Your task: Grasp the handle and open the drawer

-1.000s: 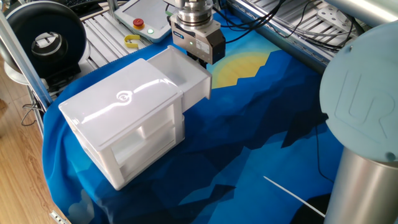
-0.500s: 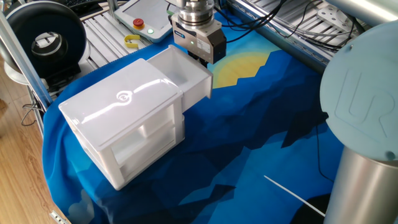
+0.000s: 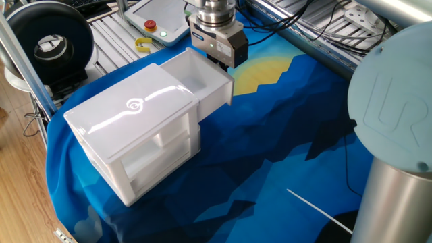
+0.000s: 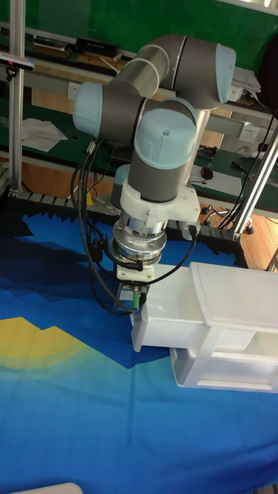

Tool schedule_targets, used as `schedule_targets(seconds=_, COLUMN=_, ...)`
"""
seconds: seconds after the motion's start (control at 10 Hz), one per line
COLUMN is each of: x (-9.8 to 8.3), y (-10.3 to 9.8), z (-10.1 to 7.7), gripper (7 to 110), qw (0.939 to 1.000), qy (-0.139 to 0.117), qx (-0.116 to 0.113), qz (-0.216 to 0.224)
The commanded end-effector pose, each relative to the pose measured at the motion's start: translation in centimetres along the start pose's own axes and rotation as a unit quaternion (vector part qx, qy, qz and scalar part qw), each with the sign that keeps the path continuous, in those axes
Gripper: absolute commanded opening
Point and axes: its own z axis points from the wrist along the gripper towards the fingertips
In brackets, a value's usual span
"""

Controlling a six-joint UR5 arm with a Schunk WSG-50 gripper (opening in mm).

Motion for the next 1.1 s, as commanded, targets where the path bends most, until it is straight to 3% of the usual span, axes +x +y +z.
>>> schedule_targets(seconds=0.0, x=0.2, y=0.0, z=-0.1, gripper=7, qw=1.0, qy=-0.005, qx=0.001, qz=0.001)
schedule_targets(seconds=1.0, x=1.8, y=0.1, z=-0.2, gripper=7, qw=0.9999, qy=-0.006, qx=0.001, qz=-0.008)
